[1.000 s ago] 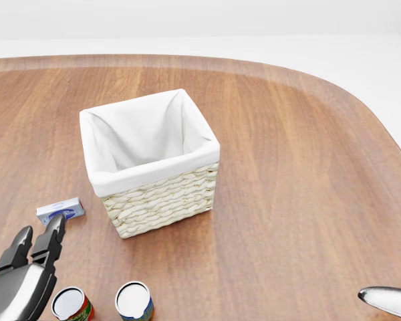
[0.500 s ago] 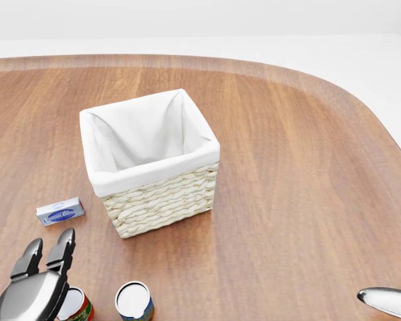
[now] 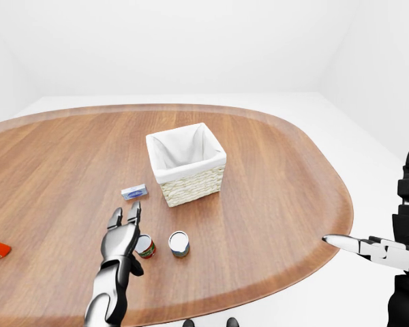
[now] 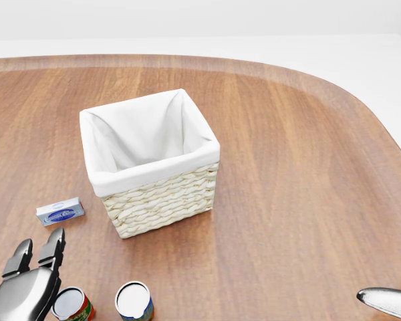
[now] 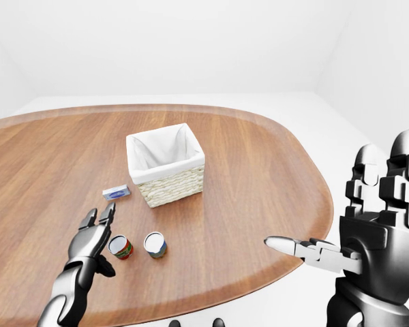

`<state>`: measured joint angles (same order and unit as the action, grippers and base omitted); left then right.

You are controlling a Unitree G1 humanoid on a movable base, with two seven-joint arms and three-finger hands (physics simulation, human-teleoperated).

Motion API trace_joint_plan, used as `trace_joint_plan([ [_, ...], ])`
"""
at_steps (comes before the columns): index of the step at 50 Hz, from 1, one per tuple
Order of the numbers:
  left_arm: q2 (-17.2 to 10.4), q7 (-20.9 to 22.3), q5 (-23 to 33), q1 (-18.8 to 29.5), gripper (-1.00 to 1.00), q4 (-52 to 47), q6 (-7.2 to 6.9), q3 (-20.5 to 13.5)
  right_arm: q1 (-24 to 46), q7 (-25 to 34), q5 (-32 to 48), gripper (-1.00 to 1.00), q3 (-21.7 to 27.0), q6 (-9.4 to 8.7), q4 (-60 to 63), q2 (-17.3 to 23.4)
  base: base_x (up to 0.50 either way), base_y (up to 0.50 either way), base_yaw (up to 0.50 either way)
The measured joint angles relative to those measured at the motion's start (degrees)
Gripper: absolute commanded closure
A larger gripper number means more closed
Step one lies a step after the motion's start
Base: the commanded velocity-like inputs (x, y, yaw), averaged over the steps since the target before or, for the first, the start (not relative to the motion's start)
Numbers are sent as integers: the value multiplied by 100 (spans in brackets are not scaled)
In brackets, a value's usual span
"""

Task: Pick up the tomato sauce, and put it in the basket.

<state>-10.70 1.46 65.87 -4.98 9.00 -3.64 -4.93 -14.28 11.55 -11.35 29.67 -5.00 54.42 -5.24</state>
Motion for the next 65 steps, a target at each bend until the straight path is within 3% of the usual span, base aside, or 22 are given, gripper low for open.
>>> trace_joint_plan([
  [25, -92, -455, -95, 425, -100, 1045, -59, 241, 24, -26, -8, -100, -1, 0, 46, 20, 0, 0, 0],
  [65, -111, -875, -87, 680, -100, 2024, 50, 552, -3, -24, 2, -100, -13, 0, -20, 1, 0, 0, 0],
])
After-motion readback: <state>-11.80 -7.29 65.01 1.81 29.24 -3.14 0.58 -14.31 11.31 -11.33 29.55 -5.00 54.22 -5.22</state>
